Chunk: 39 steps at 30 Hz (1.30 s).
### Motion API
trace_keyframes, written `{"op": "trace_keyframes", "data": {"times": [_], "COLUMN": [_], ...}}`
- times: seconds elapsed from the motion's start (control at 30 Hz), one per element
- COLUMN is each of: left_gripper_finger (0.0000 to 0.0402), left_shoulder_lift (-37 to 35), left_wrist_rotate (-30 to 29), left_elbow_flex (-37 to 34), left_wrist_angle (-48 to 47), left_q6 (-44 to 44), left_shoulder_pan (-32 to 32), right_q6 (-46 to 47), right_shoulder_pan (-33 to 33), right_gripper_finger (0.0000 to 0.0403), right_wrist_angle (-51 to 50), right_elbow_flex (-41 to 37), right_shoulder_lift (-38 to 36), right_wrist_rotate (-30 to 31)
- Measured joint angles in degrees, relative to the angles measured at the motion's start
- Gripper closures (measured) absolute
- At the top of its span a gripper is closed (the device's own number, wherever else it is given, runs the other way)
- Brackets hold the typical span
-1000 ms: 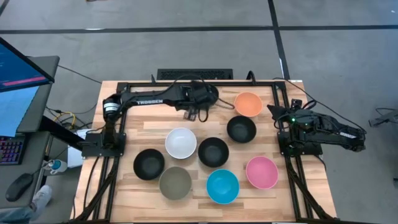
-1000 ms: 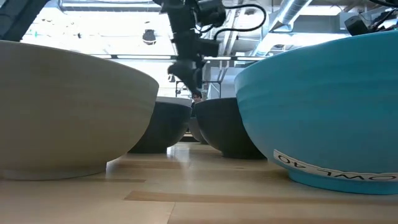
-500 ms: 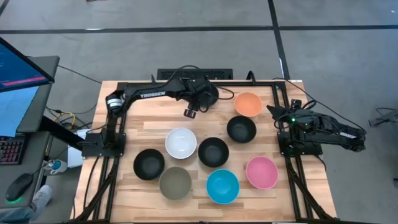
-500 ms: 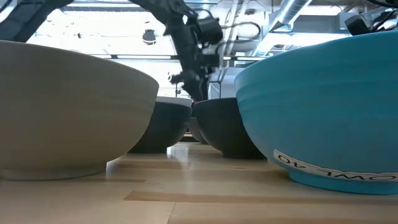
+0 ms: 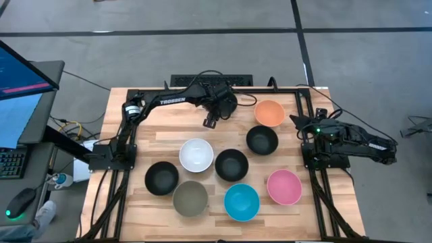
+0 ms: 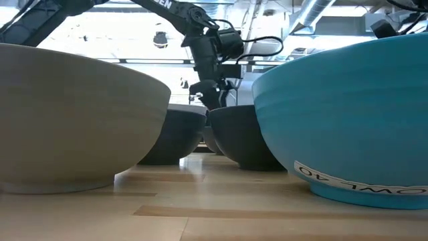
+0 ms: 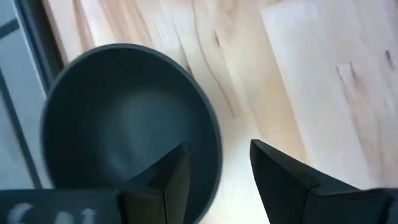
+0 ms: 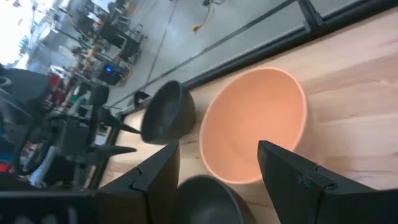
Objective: Nest bowls inside each other
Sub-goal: Stack the black bowl on top of the white bowl
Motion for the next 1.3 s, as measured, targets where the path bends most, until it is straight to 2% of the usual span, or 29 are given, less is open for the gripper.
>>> {"op": "trace_keyframes", "data": {"times": [0.3,0.57,0.7,0.83,1.0,1.17,1.3], "left_gripper_finger": [0.0244,0.0249,0.0292,0.0378,0.0397,0.0399,0.0400], "left_shoulder_lift": [2.1,5.0,5.0,5.0,5.0,4.6,4.0], "left_wrist_rotate": [0.7,-3.7,-5.6,-6.7,-7.3,-8.1,-6.5], "left_elbow_flex": [-0.4,-0.4,-0.3,-0.3,0.1,7.2,16.7], "left_wrist_angle": [0.3,2.4,3.0,2.5,1.2,-7.9,-18.6], "left_q6": [-0.9,-0.9,-0.9,-1.0,-1.4,-3.1,-9.7], "left_shoulder_pan": [0.2,0.2,0.3,0.4,0.2,0.0,-0.1], "right_q6": [1.7,2.7,2.7,2.7,2.7,2.5,2.2], "right_shoulder_pan": [0.0,0.1,0.1,0.1,0.1,0.1,0.1], "right_gripper_finger": [0.0163,0.0163,0.0163,0.0163,0.0163,0.0163,0.0163], "right_wrist_angle": [-1.7,-1.7,-1.9,-1.9,-1.9,-1.9,-2.3], "right_elbow_flex": [0.0,0.0,0.0,0.0,0.0,0.0,0.0], "right_shoulder_lift": [0.0,0.0,0.0,0.0,0.0,0.0,0.0], "right_wrist_rotate": [0.0,-1.1,-1.4,-1.4,-1.4,-1.4,-1.5]}}
